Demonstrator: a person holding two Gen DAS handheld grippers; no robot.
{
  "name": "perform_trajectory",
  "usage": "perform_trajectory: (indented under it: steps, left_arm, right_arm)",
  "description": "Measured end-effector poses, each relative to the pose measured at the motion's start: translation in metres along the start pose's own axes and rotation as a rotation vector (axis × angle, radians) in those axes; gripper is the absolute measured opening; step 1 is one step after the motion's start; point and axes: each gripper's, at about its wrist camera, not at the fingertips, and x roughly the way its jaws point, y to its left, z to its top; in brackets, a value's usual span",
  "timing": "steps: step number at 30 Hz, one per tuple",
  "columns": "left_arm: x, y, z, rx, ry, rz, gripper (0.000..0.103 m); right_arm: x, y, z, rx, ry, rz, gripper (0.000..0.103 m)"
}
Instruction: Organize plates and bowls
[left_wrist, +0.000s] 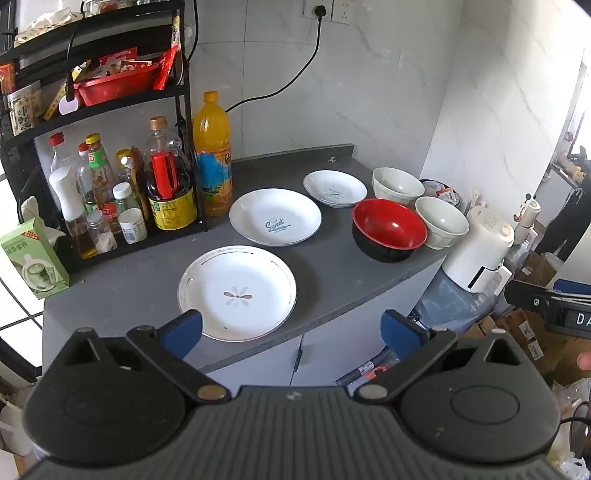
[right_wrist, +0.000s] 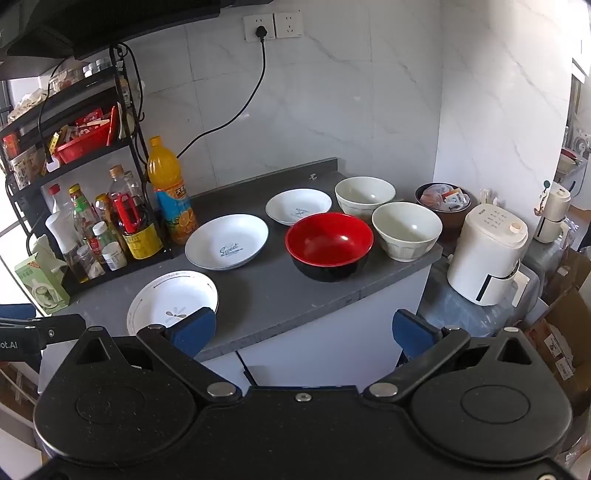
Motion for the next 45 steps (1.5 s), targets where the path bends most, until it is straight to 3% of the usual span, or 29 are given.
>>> perform_trajectory:
  steps: [22,26,33,45]
  left_arm:
    - [-0.005,0.004,0.004,-0.026,0.006,0.022,0.102]
    - [-0.004,-0.001,0.003,0.008,0.003,0.073,0.102]
    - [-0.003,-0.006,0.003,-0.001,0.011,0.088,0.102]
    - [-0.001,-0.03,0.009,-0.025,-0.003,0.116,0.102]
  right_arm:
    - [-0.002,-0.006,0.001,-0.023,-0.003,0.039,0.103]
    - [0.002,-0.011,0.003,-0.014,0.002,0.05,0.103]
    - [0.003,-0.022,0.006,-0.017,0.002,0.064,0.103]
    - [0.001,-0.047,0.011,-0.069,-0.031,0.146,0.103]
